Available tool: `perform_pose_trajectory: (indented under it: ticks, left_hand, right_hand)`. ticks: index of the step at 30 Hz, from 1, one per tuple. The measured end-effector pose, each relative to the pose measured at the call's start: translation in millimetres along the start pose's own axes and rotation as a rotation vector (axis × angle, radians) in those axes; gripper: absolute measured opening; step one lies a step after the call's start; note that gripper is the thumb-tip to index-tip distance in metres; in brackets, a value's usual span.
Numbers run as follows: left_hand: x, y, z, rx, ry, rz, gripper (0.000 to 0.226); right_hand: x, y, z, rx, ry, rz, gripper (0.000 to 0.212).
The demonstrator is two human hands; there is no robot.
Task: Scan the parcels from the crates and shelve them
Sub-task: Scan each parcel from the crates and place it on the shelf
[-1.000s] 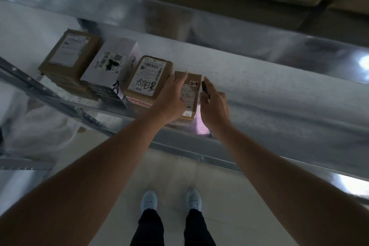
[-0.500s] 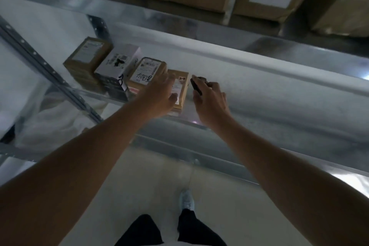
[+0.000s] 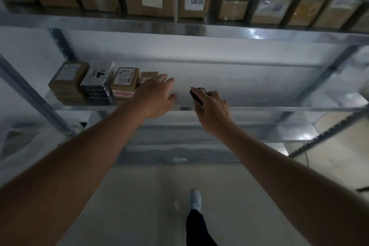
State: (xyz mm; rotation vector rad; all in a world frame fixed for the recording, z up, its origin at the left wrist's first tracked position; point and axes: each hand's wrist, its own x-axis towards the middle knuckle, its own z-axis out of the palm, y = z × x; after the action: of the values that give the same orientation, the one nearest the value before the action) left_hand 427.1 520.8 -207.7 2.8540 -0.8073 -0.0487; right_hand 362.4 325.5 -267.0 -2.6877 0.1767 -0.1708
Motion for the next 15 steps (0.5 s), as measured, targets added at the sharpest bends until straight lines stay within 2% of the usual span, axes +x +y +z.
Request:
perform_pose_trajectory:
  ticks: [7, 15]
  left_hand:
    - [-39, 97, -28, 0.016, 0.031, 0.247, 0.058]
    - [-50, 255, -21, 0.008, 0.035, 0.441, 0.05]
  right_hand:
    - [-105, 38, -72, -0.008, 0.12, 0.129, 0.05]
    - [-216, 128, -150, -0.014, 0.249, 0.323, 0.049]
